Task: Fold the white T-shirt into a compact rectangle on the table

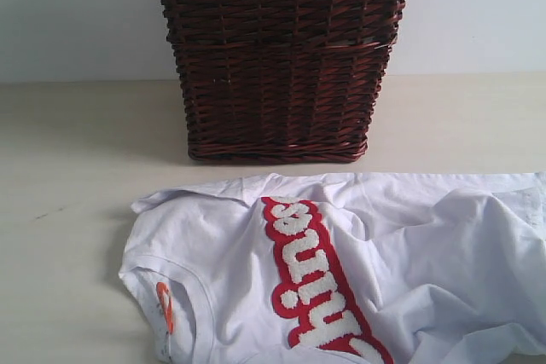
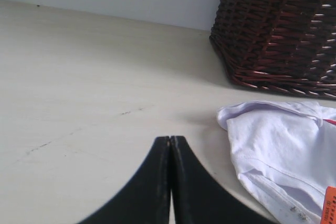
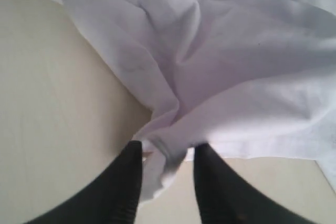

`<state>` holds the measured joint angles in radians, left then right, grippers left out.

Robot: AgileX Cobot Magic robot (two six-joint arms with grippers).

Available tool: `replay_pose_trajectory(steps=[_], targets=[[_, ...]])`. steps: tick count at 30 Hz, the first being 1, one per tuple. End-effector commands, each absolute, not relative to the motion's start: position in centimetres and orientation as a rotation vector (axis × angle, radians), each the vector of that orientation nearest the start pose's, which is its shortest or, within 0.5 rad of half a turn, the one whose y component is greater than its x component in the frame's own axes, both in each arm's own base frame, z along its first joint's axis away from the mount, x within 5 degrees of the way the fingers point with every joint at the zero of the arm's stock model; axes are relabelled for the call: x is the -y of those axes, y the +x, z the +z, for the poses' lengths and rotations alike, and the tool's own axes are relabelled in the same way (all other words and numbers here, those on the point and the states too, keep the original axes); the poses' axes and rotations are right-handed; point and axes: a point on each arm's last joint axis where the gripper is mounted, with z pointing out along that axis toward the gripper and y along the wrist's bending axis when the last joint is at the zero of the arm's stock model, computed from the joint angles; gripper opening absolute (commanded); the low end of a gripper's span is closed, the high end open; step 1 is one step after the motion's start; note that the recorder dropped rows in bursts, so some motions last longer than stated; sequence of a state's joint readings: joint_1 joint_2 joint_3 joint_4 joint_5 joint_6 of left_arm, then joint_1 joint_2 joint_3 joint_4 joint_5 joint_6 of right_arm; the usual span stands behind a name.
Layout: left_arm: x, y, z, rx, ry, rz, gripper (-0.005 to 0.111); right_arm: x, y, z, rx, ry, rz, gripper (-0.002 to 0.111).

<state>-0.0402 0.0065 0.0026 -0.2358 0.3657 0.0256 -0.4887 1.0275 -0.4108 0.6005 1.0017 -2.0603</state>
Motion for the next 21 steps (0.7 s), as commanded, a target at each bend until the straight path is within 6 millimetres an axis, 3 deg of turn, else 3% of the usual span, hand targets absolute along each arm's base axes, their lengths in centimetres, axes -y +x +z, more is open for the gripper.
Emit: replay_pose_trajectory(steps=[1,4,6,9,11,16,21], targets=[[1.0,5.3,18.1,-1.841,-0.083,-0.251,0.000,2.0,13.4,20.2,-2.184,-1.416,0.166,0.055],[1.0,5.3,18.1,-1.841,-0.083,-0.251,0.000,2.1,14.0,20.4,-2.225,-1.253,0.152,0.058],[1.0,5.3,18.1,-1.841,-0.083,-0.251,0.000,2.8,15.0,20.7,-2.252,-1.062,0.051,0.058],[1.0,5.3,18.1,-1.841,-0.083,-0.251,0.000,4.8,16.8,21.6,-2.261,-0.592,-0.148,0.058],[1.0,5.3,18.1,-1.841,-0.083,-0.251,0.000,5.6,17.5,21.5,-2.267,-0.368,-0.153,0.057],[1.0,5.3,18.1,-1.841,-0.083,-0.251,0.000,5.7,18.8,17.8,-2.435,-0.241,0.117,0.055],[1.0,5.3,18.1,-1.841,-0.083,-0.251,0.000,6.2,20.1,14.2,-2.563,-0.169,0.274,0.055]])
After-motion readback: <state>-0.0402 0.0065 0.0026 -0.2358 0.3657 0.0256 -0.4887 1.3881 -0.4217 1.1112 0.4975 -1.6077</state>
